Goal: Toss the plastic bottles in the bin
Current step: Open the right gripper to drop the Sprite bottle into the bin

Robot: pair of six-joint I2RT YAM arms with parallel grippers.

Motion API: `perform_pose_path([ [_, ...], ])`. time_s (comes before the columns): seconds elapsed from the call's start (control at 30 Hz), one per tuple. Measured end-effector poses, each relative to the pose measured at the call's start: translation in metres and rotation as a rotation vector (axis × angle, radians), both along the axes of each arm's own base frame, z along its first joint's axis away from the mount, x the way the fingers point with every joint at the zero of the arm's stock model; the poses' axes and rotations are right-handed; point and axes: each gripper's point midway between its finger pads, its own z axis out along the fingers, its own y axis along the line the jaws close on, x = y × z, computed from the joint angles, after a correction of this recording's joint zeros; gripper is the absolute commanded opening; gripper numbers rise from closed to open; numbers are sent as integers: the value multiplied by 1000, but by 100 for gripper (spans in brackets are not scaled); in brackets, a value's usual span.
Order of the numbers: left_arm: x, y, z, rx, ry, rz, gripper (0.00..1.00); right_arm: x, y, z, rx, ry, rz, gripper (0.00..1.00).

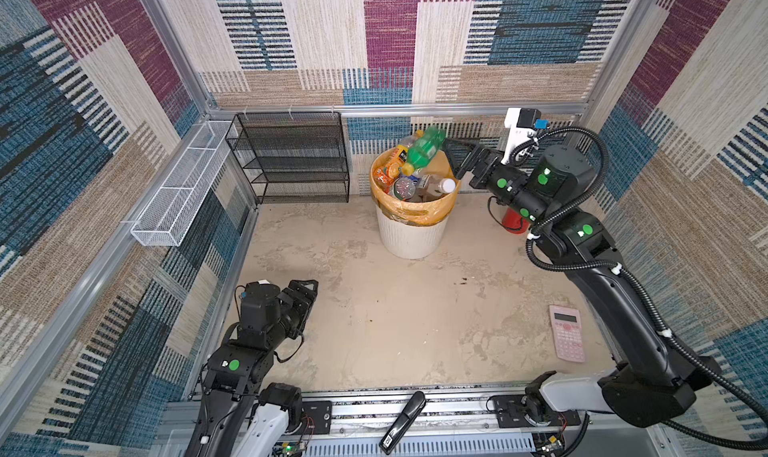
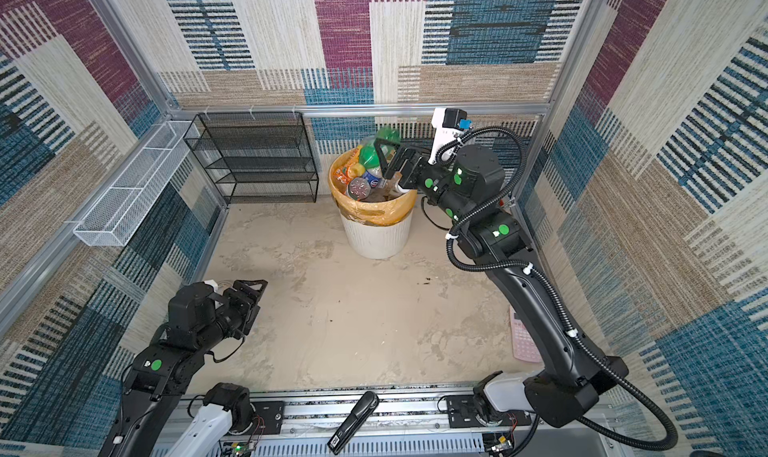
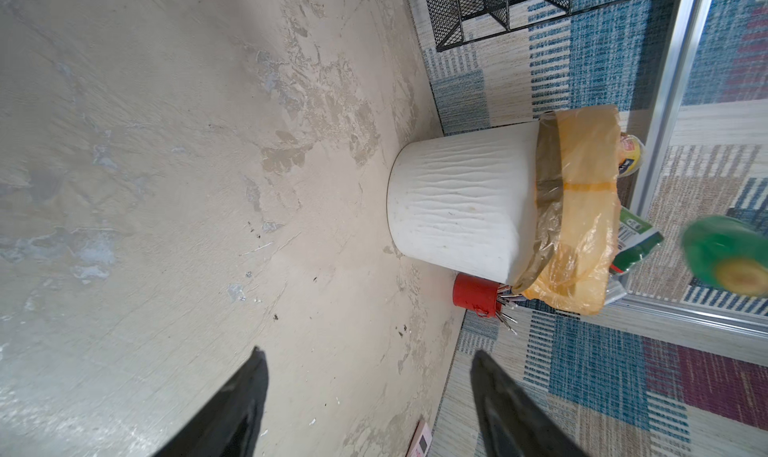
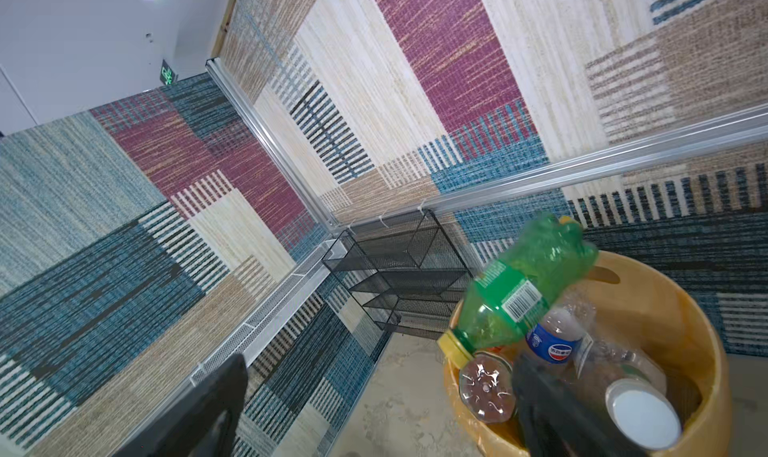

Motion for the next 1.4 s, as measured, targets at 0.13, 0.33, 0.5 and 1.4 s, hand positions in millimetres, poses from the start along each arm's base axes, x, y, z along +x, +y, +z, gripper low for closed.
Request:
perform_pose_path([
  [0.13,-4,2,1,1,-10,5,78,-16,-8,-31,-48,54,5,98],
  [0.33,-4,5,-1,14,-7,17,79,-39,-26,-103,-117,181,-21,95],
  [0.5,-6,5,-9,26,15,12,79,-49,-40,-176,-175,325,-65,95],
  [1.4,72,81,-57,1070,-221,15,99,-37,-200,-352,-397,-5,-718,99],
])
